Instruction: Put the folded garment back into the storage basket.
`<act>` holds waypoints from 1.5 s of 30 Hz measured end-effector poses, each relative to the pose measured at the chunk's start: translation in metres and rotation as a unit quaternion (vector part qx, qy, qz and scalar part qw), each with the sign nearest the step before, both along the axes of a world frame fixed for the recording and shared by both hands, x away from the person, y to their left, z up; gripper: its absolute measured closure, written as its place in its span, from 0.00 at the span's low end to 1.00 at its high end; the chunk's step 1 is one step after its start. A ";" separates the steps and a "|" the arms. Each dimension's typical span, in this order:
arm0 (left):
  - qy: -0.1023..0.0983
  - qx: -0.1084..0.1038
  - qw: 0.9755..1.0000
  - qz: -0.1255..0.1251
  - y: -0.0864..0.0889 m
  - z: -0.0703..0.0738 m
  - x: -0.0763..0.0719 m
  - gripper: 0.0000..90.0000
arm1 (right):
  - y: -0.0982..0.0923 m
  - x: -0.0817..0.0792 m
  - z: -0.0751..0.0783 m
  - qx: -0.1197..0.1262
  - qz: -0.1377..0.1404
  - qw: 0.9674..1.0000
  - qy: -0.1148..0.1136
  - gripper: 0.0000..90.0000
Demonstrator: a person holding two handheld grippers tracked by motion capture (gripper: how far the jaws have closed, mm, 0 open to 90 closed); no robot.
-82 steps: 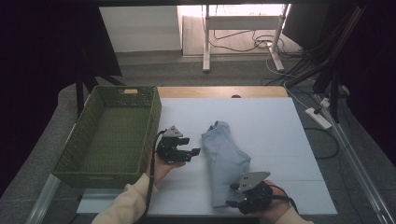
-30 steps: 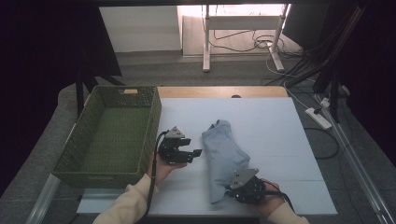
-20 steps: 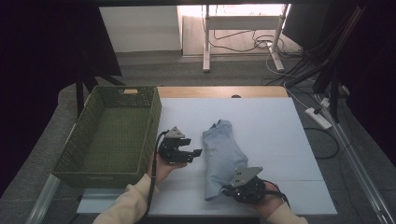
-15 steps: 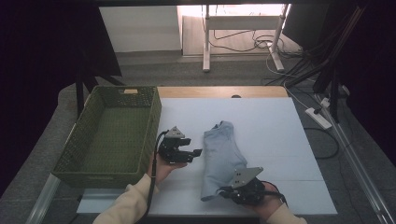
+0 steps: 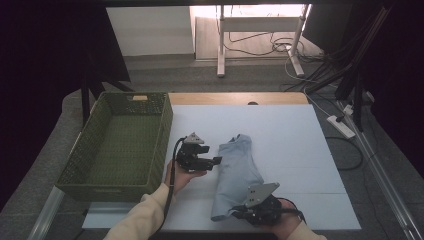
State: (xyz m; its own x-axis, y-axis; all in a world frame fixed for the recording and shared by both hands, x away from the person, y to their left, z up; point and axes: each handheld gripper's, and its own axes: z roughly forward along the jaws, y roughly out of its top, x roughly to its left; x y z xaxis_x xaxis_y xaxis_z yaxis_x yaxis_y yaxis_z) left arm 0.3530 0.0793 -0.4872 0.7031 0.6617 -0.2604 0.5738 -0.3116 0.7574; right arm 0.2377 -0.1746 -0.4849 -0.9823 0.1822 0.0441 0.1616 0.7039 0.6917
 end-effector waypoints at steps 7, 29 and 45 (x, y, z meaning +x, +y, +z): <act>0.006 0.006 1.000 0.007 -0.013 -0.003 0.014 0.33 | 0.000 0.000 -0.001 -0.004 0.003 1.000 -0.002 0.91; 0.022 0.040 0.999 -0.013 -0.048 -0.013 0.068 0.26 | -0.001 0.001 -0.002 -0.009 0.006 1.000 0.000 0.91; 0.045 0.067 0.996 -0.023 -0.069 -0.030 0.088 0.25 | -0.002 0.002 -0.003 -0.010 0.009 1.000 0.003 0.91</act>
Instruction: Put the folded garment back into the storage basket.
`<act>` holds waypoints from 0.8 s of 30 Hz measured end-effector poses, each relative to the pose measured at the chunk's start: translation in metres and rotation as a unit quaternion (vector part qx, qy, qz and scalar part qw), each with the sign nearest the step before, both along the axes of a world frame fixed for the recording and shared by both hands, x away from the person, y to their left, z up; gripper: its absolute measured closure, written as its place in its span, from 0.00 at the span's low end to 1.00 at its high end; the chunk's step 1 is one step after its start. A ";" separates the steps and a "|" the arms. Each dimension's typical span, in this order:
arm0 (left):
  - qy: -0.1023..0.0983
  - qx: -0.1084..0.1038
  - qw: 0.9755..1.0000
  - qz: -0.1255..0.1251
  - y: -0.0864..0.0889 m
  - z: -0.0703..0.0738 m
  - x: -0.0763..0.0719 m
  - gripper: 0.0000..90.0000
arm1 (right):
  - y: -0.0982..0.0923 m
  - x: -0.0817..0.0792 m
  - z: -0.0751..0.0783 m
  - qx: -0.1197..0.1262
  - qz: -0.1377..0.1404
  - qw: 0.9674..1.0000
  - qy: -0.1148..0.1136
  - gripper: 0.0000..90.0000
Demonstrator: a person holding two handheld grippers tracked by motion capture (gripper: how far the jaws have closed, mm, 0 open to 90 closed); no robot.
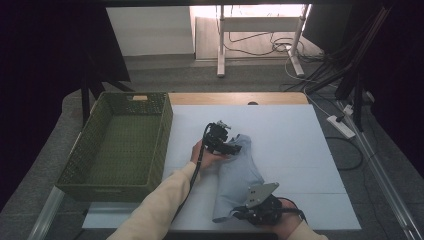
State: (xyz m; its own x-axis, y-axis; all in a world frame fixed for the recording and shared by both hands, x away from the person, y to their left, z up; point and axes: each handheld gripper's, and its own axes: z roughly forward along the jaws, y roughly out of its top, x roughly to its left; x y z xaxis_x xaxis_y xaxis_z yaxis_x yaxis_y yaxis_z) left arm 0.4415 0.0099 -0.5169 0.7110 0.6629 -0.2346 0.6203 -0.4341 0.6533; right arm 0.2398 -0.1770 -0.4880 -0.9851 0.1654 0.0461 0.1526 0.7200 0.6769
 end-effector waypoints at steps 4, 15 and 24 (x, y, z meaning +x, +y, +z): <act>0.007 0.008 1.000 0.001 -0.002 -0.004 0.005 0.25 | 0.000 0.000 0.000 0.001 0.000 1.000 0.000 0.91; 0.014 0.011 1.000 -0.003 -0.005 -0.010 0.009 0.26 | -0.001 0.001 0.000 -0.001 0.002 1.000 -0.003 0.91; 0.015 0.001 1.000 -0.002 -0.003 -0.011 0.010 0.36 | 0.000 0.000 0.000 0.000 0.003 1.000 -0.005 0.91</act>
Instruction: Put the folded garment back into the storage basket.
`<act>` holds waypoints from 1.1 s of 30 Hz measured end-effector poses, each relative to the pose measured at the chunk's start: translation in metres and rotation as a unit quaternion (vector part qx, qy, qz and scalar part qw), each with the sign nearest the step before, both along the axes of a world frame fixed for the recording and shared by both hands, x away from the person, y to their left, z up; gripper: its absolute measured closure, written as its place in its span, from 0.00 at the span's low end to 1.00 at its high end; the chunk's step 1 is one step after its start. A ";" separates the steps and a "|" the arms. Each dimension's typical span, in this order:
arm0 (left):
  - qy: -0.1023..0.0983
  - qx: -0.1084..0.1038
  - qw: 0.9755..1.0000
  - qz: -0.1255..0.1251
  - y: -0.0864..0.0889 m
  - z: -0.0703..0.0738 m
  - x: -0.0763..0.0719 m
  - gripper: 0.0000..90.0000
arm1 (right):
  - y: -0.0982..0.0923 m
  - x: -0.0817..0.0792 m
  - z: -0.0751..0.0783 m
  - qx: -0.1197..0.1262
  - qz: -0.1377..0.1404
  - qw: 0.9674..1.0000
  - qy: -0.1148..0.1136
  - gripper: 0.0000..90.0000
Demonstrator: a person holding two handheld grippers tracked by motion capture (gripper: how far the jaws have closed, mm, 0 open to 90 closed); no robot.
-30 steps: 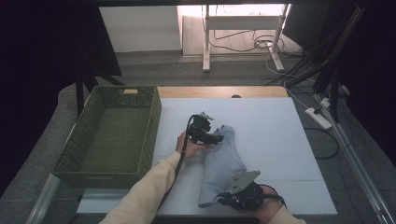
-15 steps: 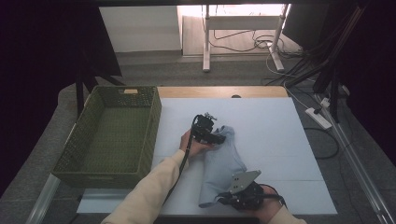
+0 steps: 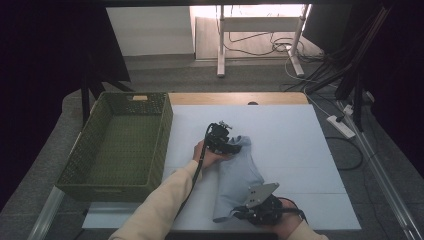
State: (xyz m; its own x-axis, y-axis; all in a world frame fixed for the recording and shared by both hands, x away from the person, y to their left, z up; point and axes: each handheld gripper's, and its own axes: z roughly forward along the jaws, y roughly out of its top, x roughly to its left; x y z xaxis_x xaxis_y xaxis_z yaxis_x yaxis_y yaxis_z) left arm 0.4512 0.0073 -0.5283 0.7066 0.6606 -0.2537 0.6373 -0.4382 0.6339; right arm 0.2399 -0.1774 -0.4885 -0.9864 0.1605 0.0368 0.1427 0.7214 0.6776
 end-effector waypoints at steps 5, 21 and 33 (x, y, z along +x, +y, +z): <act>0.014 -0.026 1.000 -0.011 -0.001 -0.002 -0.001 0.53 | 0.000 0.001 0.000 -0.003 0.001 1.000 0.000 0.91; -0.011 -0.033 0.999 -0.023 -0.001 0.003 -0.011 0.83 | -0.003 0.001 0.001 0.006 -0.001 1.000 -0.002 0.91; -0.033 -0.051 0.998 -0.010 0.013 0.023 -0.014 0.84 | -0.006 0.002 0.005 0.025 -0.007 1.000 -0.009 0.91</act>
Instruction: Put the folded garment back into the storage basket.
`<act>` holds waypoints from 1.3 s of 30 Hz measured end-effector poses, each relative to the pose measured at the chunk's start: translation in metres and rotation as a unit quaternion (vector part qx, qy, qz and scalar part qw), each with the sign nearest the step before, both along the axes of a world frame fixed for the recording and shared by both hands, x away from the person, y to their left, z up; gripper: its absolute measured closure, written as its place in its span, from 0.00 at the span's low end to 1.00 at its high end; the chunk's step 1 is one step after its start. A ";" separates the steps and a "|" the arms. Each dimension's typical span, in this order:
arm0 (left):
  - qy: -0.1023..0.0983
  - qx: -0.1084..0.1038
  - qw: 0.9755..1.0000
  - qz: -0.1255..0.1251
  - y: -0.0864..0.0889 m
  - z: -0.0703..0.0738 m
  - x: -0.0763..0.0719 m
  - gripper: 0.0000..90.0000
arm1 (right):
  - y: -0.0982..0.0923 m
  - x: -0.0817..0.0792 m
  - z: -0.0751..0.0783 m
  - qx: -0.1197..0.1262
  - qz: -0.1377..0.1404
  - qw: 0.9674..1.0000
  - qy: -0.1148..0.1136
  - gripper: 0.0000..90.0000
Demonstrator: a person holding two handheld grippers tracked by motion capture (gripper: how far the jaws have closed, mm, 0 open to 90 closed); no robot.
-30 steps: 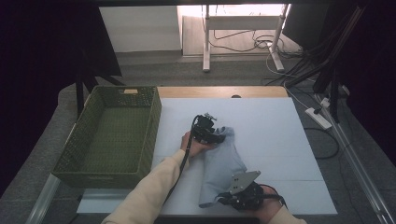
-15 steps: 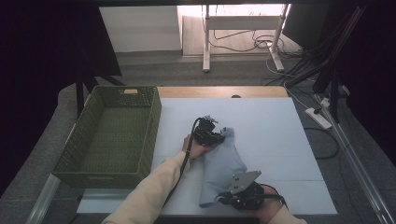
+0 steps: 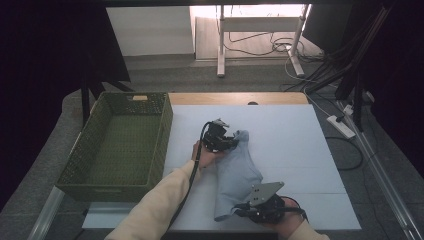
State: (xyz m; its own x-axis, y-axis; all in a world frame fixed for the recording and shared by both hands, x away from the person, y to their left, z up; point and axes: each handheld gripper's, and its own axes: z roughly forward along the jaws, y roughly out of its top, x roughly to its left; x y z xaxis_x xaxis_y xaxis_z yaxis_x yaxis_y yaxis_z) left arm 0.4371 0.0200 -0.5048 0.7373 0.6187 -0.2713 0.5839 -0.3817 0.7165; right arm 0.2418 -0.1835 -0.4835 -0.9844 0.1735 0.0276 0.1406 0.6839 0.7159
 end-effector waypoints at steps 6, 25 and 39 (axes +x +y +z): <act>-0.008 -0.003 1.000 0.002 0.007 0.010 -0.002 0.84 | -0.001 0.000 0.002 0.009 -0.004 1.000 -0.005 0.91; -0.009 -0.014 1.000 -0.002 0.025 0.030 -0.007 0.84 | -0.003 0.001 0.006 0.038 -0.015 0.999 -0.018 0.91; -0.019 -0.024 1.000 0.004 0.034 0.044 -0.011 0.84 | -0.003 0.003 0.009 0.053 -0.021 0.998 -0.026 0.91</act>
